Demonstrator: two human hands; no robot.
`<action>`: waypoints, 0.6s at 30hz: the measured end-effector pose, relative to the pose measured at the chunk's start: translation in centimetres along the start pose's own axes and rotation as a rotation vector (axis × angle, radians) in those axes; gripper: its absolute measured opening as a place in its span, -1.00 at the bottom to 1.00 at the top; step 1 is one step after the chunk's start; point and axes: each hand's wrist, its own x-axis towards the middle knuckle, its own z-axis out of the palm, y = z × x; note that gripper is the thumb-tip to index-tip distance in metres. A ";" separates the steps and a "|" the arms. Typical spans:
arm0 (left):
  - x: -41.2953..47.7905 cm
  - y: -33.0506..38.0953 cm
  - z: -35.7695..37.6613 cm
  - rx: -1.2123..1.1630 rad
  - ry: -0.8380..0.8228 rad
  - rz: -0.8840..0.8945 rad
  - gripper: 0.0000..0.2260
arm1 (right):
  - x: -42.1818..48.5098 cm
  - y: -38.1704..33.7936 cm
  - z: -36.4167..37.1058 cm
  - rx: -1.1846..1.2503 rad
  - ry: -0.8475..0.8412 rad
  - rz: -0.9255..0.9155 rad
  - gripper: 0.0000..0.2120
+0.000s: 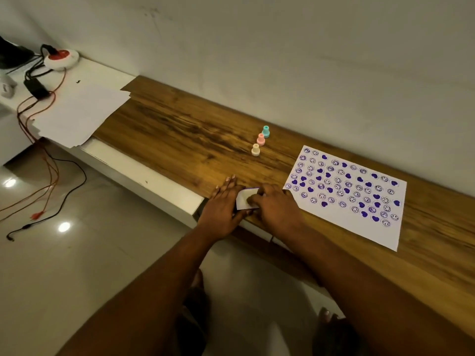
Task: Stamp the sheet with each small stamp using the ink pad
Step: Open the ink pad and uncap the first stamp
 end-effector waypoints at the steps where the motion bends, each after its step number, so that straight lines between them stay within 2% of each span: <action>1: -0.2 -0.1 0.0 -0.006 0.009 0.010 -0.32 | 0.2 0.6 -0.4 0.046 0.006 -0.016 -0.59; 5: 0.0 -0.2 0.0 -0.031 0.004 0.012 -0.31 | 0.9 2.4 -0.6 0.107 0.029 -0.125 -0.64; 12: 0.6 -0.1 -0.8 -0.078 0.008 -0.043 -0.29 | 2.3 3.9 -0.3 0.069 -0.025 -0.197 -0.45; 18: 1.2 -0.6 -1.2 -0.079 0.010 -0.091 -0.29 | 2.8 5.1 -0.4 0.128 -0.083 -0.236 -0.51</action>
